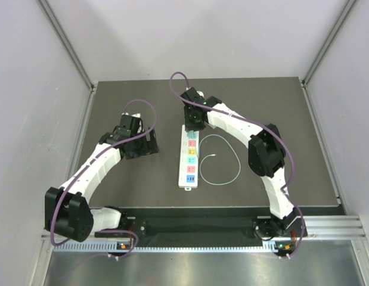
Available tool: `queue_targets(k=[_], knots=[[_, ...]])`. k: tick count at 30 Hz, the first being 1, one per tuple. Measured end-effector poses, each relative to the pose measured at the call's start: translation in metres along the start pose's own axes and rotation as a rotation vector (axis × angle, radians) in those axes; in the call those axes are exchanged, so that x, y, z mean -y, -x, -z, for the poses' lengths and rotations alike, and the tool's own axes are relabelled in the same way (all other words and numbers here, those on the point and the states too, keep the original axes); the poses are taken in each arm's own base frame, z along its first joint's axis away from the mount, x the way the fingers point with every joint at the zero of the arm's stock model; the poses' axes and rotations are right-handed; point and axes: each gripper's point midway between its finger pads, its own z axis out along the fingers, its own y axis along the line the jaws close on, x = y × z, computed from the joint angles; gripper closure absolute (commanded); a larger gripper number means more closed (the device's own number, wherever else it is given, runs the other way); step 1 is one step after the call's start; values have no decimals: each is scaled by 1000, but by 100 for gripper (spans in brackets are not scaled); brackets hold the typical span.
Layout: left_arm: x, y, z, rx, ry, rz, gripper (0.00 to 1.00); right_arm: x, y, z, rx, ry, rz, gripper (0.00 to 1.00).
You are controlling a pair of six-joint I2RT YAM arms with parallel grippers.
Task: Insert the plug
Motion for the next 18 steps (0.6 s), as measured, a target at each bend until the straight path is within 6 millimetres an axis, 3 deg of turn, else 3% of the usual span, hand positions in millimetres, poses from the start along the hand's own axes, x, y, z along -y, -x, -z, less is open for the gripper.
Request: queue_targets(k=[7, 18], knots=[[1, -1, 0, -4, -7, -2, 8, 5, -2, -14, 6, -40, -5, 100], [2, -1, 1, -7, -13, -1, 8, 5, 0, -17, 9, -50, -13, 100]])
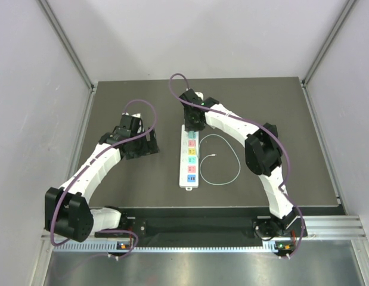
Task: Insert the plug
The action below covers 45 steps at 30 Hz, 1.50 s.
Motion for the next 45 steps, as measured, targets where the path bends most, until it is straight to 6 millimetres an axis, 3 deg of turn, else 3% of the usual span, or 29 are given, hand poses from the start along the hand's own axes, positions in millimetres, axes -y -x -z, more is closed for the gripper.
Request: queue_targets(k=[45], knots=[[13, -2, 5, -10, -82, -12, 7, -1, 12, 3, 56, 4, 7, 100]])
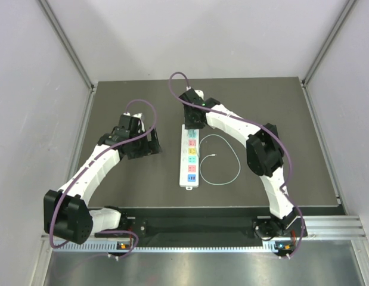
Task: Insert the plug
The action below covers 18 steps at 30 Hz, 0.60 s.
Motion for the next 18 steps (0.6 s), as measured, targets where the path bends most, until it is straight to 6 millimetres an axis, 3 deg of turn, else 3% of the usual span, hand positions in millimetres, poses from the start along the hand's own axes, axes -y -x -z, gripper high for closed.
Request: queue_targets(k=[18], knots=[[1, 2, 4, 14, -8, 0, 7, 4, -11, -4, 52, -19, -17, 100]])
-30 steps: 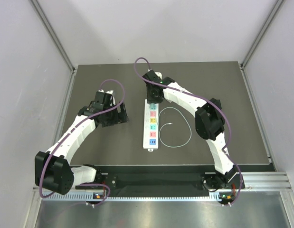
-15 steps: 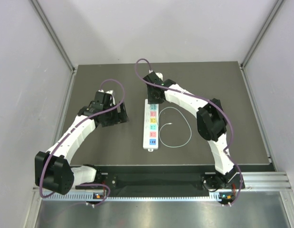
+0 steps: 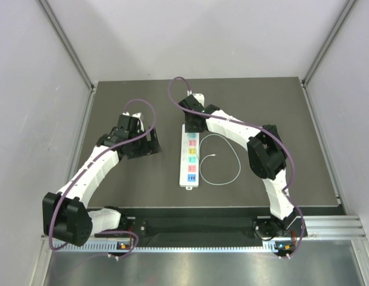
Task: Insert the plug
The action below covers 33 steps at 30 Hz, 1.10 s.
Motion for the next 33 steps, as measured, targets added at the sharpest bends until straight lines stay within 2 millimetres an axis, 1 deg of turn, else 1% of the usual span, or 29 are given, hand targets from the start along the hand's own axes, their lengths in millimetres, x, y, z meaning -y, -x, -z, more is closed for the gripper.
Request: queue_targets(k=[11, 14, 25, 33], knots=[[0, 3, 4, 23, 3, -1, 7, -2, -7, -1, 49, -33, -3, 100], [-1, 4, 5, 24, 4, -1, 7, -1, -13, -4, 24, -30, 11, 100], [-4, 7, 7, 44, 21, -1, 7, -5, -12, -8, -36, 15, 59, 100], [-6, 9, 8, 58, 34, -2, 7, -7, -15, -11, -18, 7, 90, 100]])
